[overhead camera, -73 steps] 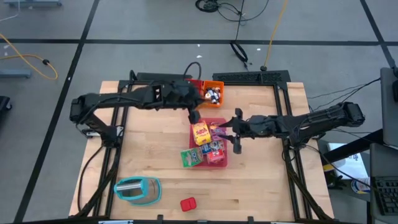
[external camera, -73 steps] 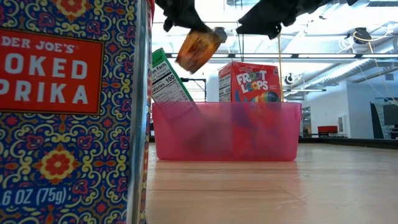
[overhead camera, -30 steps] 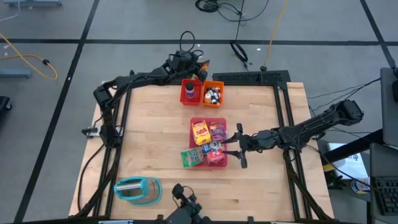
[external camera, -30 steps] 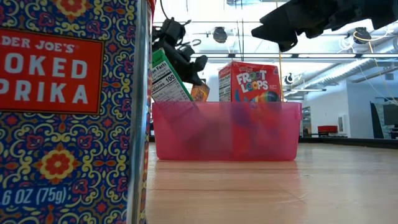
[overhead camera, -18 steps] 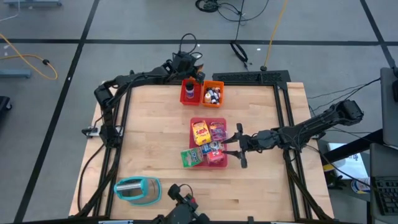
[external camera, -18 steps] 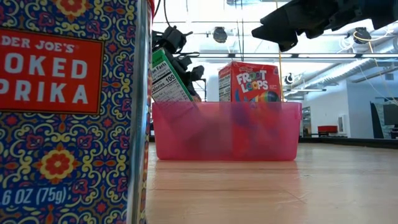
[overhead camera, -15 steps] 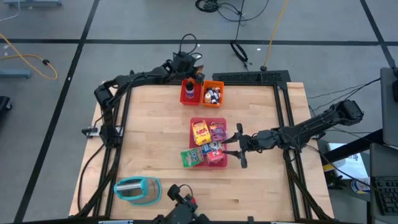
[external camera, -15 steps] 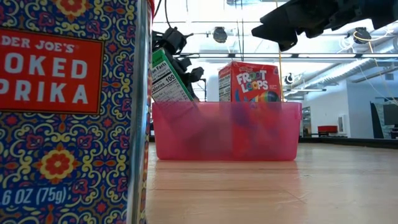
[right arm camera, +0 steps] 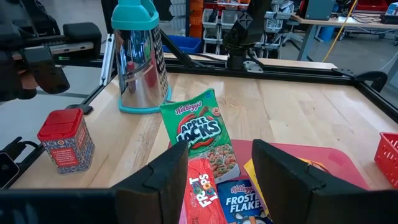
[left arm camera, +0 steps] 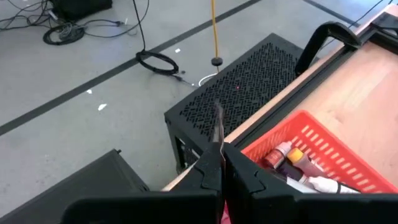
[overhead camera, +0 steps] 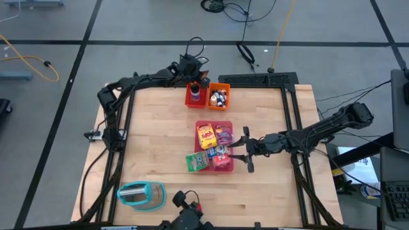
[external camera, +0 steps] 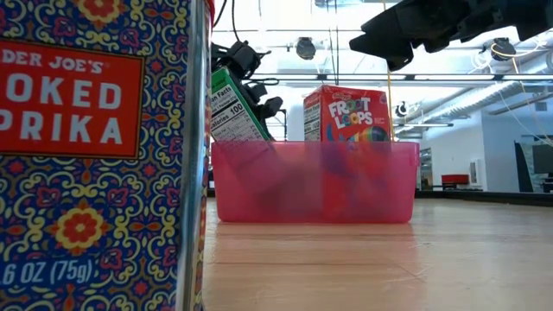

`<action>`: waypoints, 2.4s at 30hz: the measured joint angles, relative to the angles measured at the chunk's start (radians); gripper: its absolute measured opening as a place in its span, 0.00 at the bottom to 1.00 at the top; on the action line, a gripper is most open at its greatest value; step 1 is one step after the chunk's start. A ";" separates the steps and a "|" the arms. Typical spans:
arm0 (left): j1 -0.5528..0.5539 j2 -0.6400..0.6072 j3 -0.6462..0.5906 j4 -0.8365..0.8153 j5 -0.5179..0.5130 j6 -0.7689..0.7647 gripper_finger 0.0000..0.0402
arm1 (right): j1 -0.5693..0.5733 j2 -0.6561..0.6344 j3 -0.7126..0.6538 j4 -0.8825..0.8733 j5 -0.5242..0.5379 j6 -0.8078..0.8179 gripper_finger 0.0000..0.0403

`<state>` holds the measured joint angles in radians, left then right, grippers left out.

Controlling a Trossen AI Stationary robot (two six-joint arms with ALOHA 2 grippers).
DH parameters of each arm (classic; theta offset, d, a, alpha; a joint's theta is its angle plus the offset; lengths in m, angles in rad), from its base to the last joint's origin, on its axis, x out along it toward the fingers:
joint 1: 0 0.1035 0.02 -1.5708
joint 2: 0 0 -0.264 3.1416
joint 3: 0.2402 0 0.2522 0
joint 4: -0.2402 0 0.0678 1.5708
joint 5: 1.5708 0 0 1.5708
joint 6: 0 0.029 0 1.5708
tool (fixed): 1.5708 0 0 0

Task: Pick & Place Kitchen Items
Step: Put the orange seasoning pack into the red basket, then put the red seasoning can into the red basket

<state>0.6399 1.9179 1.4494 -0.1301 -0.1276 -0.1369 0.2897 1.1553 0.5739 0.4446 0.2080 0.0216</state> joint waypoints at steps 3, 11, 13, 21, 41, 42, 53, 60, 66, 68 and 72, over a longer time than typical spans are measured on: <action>0.000 0.000 0.000 -0.010 0.012 0.001 0.00 | 0.000 0.000 0.000 0.000 0.000 0.006 0.42; 0.000 0.000 0.000 -0.012 0.045 -0.003 0.01 | 0.000 0.000 0.000 0.000 0.000 0.011 0.42; 0.000 0.000 0.000 -0.016 0.045 -0.004 0.02 | 0.000 0.000 0.000 0.000 0.000 0.011 0.42; -0.001 0.000 0.000 -0.026 0.046 -0.005 0.09 | 0.000 0.000 0.000 0.000 0.000 0.011 0.42; -0.165 -0.215 0.001 -0.343 0.267 0.142 0.17 | 0.000 0.000 0.001 -0.008 -0.001 0.019 0.42; -0.192 -0.230 0.000 -0.379 0.267 0.157 0.17 | 0.000 0.000 0.001 -0.008 -0.001 0.019 0.42; -0.524 -0.309 0.000 -0.556 0.257 0.109 0.17 | 0.000 0.000 0.001 -0.008 -0.001 0.019 0.42; -0.704 -0.309 0.000 -0.609 0.243 0.000 0.17 | 0.000 0.000 0.001 -0.008 -0.001 0.019 0.42; -0.833 -0.309 0.000 -0.609 0.203 -0.116 0.17 | 0.000 0.000 0.001 -0.008 0.000 0.019 0.42; -0.872 -0.307 0.000 -0.608 0.206 -0.159 0.17 | 0.000 0.000 0.001 -0.008 0.000 0.019 0.42; -0.939 -0.302 0.000 -0.607 0.207 -0.246 0.17 | 0.000 0.000 0.001 -0.004 0.000 0.019 0.42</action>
<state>-0.2992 1.6157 1.4494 -0.7372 0.0792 -0.3827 0.2897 1.1553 0.5747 0.4401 0.2077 0.0410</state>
